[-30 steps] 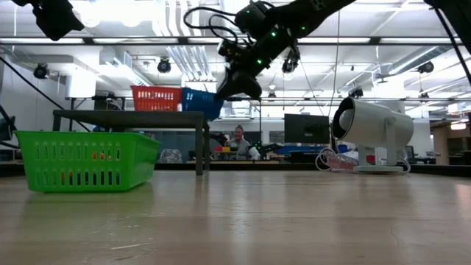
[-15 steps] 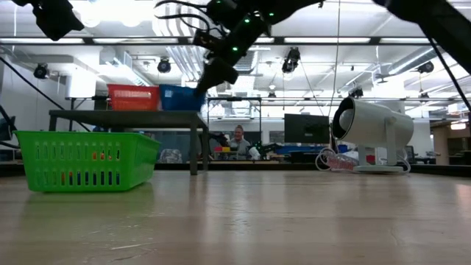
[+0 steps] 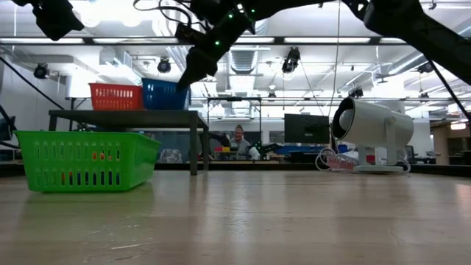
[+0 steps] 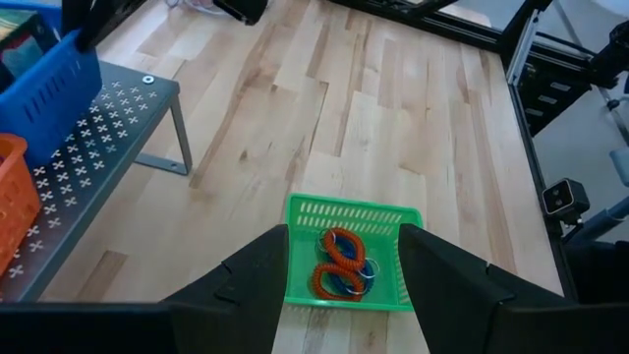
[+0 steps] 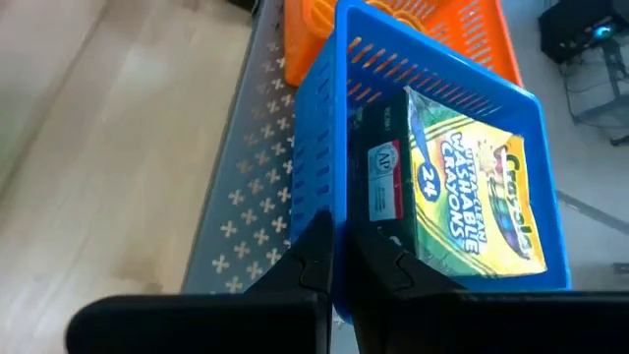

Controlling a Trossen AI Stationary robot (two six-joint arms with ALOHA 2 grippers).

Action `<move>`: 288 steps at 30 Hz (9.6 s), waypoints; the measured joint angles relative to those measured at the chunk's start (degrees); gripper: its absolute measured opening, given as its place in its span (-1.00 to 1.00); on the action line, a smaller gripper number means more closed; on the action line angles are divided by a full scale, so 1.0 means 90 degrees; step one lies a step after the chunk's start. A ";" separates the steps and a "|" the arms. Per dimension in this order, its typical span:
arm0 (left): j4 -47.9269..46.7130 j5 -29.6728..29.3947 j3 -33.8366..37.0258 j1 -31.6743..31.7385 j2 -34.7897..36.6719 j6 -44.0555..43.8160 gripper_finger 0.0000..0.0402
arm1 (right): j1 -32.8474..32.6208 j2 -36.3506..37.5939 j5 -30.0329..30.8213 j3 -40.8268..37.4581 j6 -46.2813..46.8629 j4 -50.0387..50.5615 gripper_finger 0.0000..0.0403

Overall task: Pick & Place Office Desk Supplies
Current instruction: Put the blue bin filled with crayon boxes on the shelf, then put the green bin filled with spring keychains on the shelf

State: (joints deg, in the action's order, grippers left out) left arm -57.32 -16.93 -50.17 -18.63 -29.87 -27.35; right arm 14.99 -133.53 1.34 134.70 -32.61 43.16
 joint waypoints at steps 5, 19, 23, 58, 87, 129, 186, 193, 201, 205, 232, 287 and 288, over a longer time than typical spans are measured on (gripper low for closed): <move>-0.0002 0.0000 -0.0001 0.0002 0.0000 0.0000 0.00 | -0.0028 -0.0042 0.0000 0.0031 -0.0170 0.0016 -0.96; -0.0002 0.0000 0.0000 0.0002 0.0000 0.0002 0.00 | -0.0098 -0.0054 -0.0151 0.0014 -0.0054 -0.0208 -0.96; 0.0000 0.0000 -0.0001 0.0002 0.0000 0.0002 0.00 | -0.0096 -0.0054 -0.0151 0.0014 -0.0087 -0.0210 -0.94; 0.0001 0.0001 0.0000 0.0002 0.0000 -0.0001 0.00 | -0.0105 -0.0054 -0.0134 0.0012 0.0073 -0.0387 -0.54; -0.0001 0.0001 0.0000 0.0000 0.0002 0.0001 0.00 | -0.0142 0.0164 -0.0180 0.0009 0.0313 -0.0283 -0.30; 0.0001 0.0000 -0.0002 0.0002 0.0000 0.0001 0.00 | -0.1004 0.1093 -0.0152 -0.0069 0.0413 -0.0773 -0.30; -0.0002 0.0002 0.0000 0.0002 -0.0041 0.0002 0.00 | -0.2521 0.0715 0.1690 -0.3216 0.9585 -0.1335 -0.30; 0.0001 0.0001 0.0000 0.0001 -0.0039 0.0001 0.00 | -0.2617 0.0127 0.1705 -0.2188 0.9597 -0.0413 -0.30; -0.0004 0.0002 0.0000 0.0000 -0.0041 0.0000 0.00 | -0.2624 0.0045 0.1683 -0.2352 0.9796 -0.0536 -0.30; -0.0001 0.0002 0.0000 0.0001 -0.0043 0.0000 0.00 | -0.2626 0.0050 0.1504 -0.2499 0.9819 -0.0737 -0.30; -0.0001 0.0002 0.0000 0.0000 -0.0039 0.0000 0.00 | -0.2624 0.0062 0.1129 -0.3181 0.9933 -0.1679 -0.40; 0.0000 0.0002 0.0000 0.0002 -0.0040 0.0002 0.00 | -0.2823 0.1013 0.1950 -0.3820 0.9681 -0.1228 -0.94; 0.0001 0.0002 0.0000 0.0000 -0.0039 0.0002 0.00 | -0.2839 0.1090 0.1960 -0.3908 0.9557 -0.1485 -0.94</move>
State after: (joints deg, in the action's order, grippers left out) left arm -57.32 -16.91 -50.17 -18.63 -30.22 -27.33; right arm -10.56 -123.71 18.99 99.52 53.40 29.80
